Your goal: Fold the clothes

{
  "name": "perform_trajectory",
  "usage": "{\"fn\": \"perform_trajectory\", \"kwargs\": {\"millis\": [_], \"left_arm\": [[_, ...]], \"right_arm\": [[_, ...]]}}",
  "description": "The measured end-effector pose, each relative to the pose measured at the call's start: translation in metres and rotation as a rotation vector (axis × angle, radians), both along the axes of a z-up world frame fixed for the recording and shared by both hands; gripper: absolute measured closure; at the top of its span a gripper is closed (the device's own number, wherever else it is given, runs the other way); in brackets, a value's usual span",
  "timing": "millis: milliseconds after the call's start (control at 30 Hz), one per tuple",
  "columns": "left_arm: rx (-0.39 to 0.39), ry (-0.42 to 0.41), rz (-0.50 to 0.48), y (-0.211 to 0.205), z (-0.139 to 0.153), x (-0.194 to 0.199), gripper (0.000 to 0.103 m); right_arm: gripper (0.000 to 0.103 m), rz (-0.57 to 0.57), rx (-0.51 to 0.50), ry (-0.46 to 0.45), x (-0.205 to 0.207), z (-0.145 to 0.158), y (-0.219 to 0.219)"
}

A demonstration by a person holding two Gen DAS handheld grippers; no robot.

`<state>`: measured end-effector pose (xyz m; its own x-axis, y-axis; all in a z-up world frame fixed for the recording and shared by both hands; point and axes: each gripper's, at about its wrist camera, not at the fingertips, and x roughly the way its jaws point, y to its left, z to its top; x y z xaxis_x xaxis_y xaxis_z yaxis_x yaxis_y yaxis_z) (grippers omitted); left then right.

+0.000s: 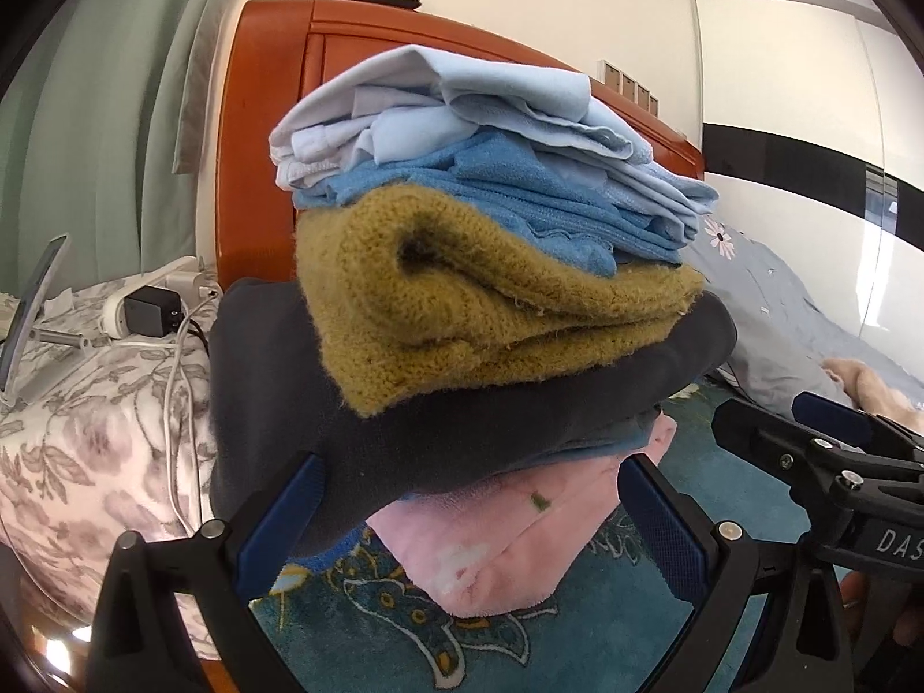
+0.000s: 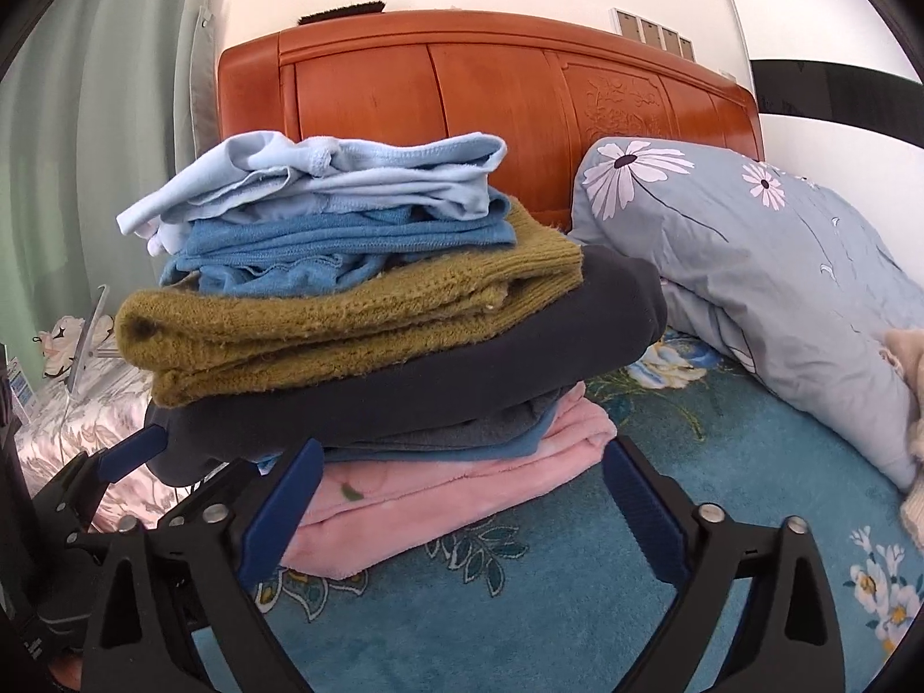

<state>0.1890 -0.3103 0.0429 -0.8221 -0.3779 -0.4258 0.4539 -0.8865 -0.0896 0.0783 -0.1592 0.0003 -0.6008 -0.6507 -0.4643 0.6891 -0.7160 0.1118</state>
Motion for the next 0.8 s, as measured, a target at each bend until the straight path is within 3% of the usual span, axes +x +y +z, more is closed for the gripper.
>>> {"fn": "perform_trajectory", "kwargs": {"millis": [400,633,800], "left_arm": [[0.018,-0.028,0.067,-0.004,-0.002,0.003,0.0],[-0.037,-0.03,0.148,-0.006,0.001,0.005,0.0],[-0.02,-0.035,0.147,-0.01,0.001,0.007,0.0]], "right_arm": [[0.0,0.006,0.013,0.036,0.009,0.006,-0.004],[0.0,-0.005,0.048,0.061,0.014,0.006,-0.012],[0.0,-0.001,0.048,0.068,0.017,0.007,-0.014]]}}
